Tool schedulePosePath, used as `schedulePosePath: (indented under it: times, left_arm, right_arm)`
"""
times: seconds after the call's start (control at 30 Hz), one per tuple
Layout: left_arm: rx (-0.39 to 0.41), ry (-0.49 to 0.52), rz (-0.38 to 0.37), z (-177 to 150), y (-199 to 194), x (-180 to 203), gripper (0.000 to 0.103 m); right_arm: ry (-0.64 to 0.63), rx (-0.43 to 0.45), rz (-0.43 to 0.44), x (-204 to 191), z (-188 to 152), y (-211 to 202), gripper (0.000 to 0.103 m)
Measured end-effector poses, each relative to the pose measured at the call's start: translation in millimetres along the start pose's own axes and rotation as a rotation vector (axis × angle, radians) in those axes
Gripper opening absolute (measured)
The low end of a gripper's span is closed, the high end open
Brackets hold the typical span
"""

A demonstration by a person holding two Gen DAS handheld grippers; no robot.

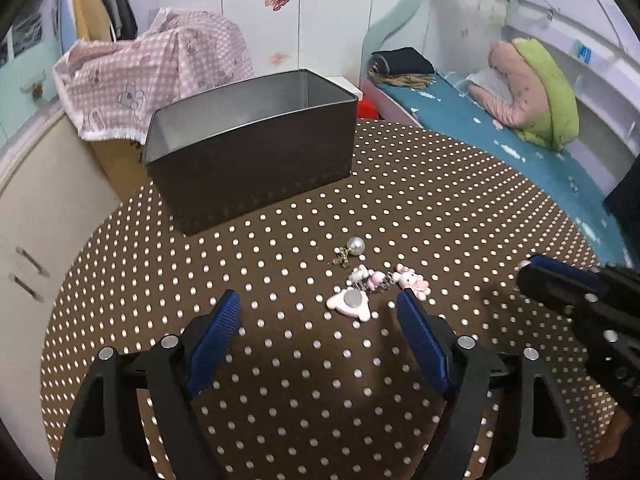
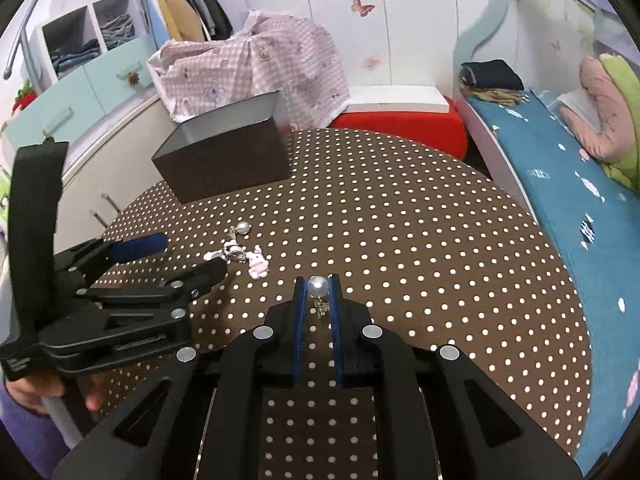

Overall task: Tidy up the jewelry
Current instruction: 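Grasp a white charm with the left tool while the right tool grasps a silver earring, then carry the white charm and silver earring into the grey box and release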

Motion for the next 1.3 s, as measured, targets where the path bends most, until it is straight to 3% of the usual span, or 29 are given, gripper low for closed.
schedulePosePath:
  times: [0.2,0.23,0.27,0.3,0.57,0.8,1.07,1.3]
  left_arm:
    - [-0.022,0.056,-0.010,1.4,9.4,7.5,0.046]
    - [-0.019,0.063,-0.035,1.6,8.5,8.6,0.040]
    - [-0.017,0.070,-0.041,2.5,7.7,9.2,0.023]
    - [-0.018,0.084,-0.032,2.9,7.1,9.6,0.021]
    - [-0.025,0.046,-0.102,-3.8,-10.5,-9.9,0.021]
    - [0.062,-0.026,-0.160,6.9,-54.2,-38.5,0.021]
    - [0.117,-0.070,-0.148,50.6,-72.1,-65.7,0.021]
    - [0.078,-0.112,-0.117,95.5,-42.7,-89.5,0.021]
  right_arm:
    - [0.009,0.002,0.012,0.5,2.0,0.2,0.012]
    - [0.009,0.002,0.013,0.7,2.5,0.4,0.012]
    - [0.013,0.004,0.017,0.8,2.9,0.3,0.012]
    - [0.014,0.003,0.019,0.1,3.3,0.4,0.012]
    - [0.002,0.022,0.034,-9.7,9.8,-8.4,0.012]
    - [-0.021,0.050,0.060,-25.6,29.0,-17.0,0.012]
    - [-0.081,0.089,0.080,-56.9,82.5,-11.7,0.012]
    - [-0.072,0.077,0.126,-79.1,137.3,17.4,0.012]
Point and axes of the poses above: each gripper's, at about its wrist camera, not at the fingertips, and y roughly the way its jaws point, x to its right, z to its top, the point moved 4 cm from there along y, roughly the way its jaws point, and after that the axes turned 1 degree about -x, right-handed, at the moved point
